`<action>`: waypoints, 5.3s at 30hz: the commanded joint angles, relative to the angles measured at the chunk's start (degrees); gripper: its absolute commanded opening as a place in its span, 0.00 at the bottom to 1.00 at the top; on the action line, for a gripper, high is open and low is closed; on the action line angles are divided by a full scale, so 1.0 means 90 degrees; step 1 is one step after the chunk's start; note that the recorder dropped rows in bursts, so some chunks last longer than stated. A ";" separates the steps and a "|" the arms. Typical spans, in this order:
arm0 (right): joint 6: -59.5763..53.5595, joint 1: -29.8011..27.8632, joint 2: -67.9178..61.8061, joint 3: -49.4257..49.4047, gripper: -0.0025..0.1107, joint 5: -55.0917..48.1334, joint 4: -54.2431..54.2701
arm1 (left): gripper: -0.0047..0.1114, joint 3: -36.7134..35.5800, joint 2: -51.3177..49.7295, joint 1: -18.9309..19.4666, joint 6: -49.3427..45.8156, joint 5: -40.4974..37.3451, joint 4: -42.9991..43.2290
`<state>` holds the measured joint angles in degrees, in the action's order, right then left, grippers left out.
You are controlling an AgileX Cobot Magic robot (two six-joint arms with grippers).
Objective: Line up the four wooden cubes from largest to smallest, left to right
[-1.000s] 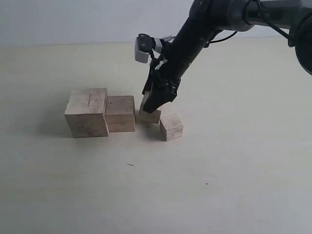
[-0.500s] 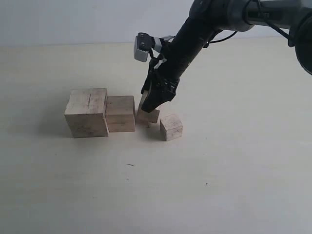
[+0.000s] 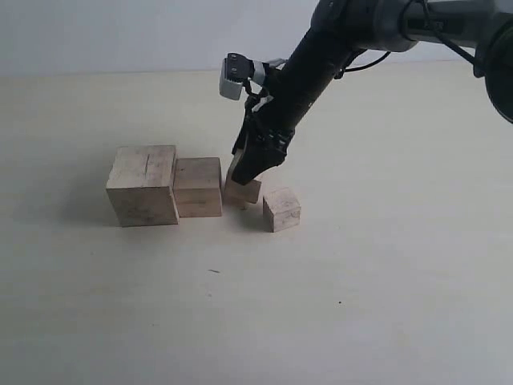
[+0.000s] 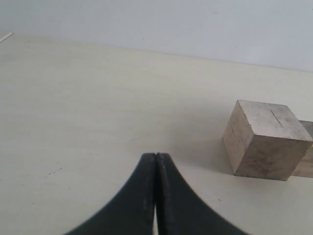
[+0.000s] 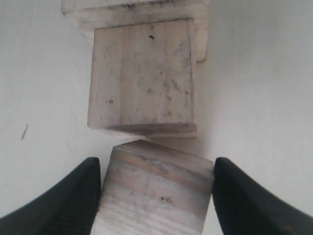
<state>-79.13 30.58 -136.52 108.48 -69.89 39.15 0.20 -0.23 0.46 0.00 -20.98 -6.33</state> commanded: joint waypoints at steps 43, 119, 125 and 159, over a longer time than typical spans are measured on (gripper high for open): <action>0.3433 0.0008 0.0525 -0.0011 0.63 0.1453 -0.2255 | 0.04 -0.0022 0.0025 -0.0040 0.0000 0.0041 0.0008; 0.5126 0.0008 0.0488 -0.0011 0.59 0.0063 -0.2636 | 0.04 -0.0022 0.0025 -0.0040 0.0000 0.0041 0.0008; 0.5126 0.0008 0.0229 -0.0011 0.59 0.0016 -0.2400 | 0.04 -0.0022 0.0025 -0.0040 0.0000 0.0041 0.0008; 0.4520 0.0008 0.0199 -0.0011 0.59 0.0457 -0.1727 | 0.04 -0.0022 0.0025 -0.0040 0.0000 0.0041 0.0008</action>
<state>-37.47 30.58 -135.03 108.48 -66.19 22.51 0.20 -0.23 0.46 0.00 -20.98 -6.33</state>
